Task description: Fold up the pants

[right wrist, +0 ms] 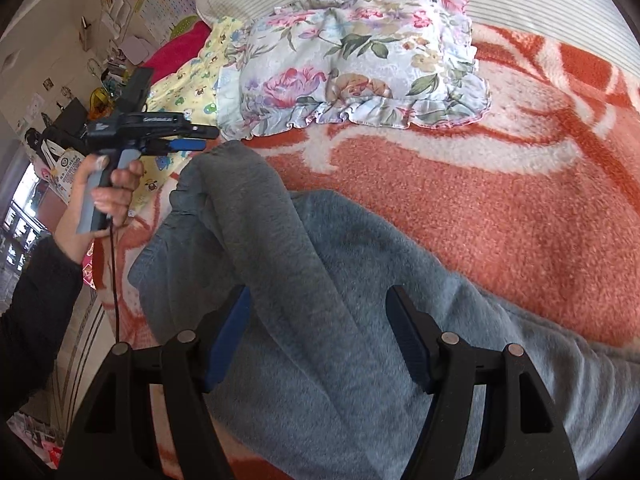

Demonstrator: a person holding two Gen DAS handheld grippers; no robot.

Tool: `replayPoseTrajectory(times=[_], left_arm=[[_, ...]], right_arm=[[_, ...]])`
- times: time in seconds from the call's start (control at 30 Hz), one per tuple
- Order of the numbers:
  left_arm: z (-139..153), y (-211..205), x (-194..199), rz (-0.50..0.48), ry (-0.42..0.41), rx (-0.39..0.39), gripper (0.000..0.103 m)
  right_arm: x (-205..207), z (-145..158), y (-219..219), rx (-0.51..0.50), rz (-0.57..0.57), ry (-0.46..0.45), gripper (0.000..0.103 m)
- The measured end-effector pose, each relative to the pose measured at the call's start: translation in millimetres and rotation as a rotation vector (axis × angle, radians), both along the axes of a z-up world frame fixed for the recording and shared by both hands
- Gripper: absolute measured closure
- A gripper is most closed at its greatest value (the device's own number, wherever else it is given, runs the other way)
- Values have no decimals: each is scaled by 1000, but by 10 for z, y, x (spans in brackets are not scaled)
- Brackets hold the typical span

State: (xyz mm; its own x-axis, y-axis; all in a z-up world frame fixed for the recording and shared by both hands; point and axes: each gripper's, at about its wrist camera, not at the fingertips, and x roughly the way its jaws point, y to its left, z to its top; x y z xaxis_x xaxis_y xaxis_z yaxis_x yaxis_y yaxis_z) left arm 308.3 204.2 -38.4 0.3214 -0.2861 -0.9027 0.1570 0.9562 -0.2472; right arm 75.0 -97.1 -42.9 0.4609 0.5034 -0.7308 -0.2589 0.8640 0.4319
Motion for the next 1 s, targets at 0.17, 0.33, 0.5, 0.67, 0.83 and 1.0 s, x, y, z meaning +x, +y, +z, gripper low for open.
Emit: replayPoseTrajectory(times=[0.17,0.33,0.5,0.67,0.83,1.0], left_arm=[[-342,-87,182,-46,87,105,45],[-336,-136,50,-89,47,77,76],[-8,-66,-296,-60,-91,42,86],[466,155,-846,-23,-248,-49,89],[592,554,-1457,73,-325,-182,89],[332,781,-2028,134,-348,-230,89]], right_arm=[[134,-154,49,9,10,45,32],[173,-266,146,5,49,66,59],[30,-134,203,-22,63,-17,95],[-193,98,202,-26,76,-98,95],[-450,168,293,-46,139,-141,95],[-702,60,487,-93,230,-125,95]])
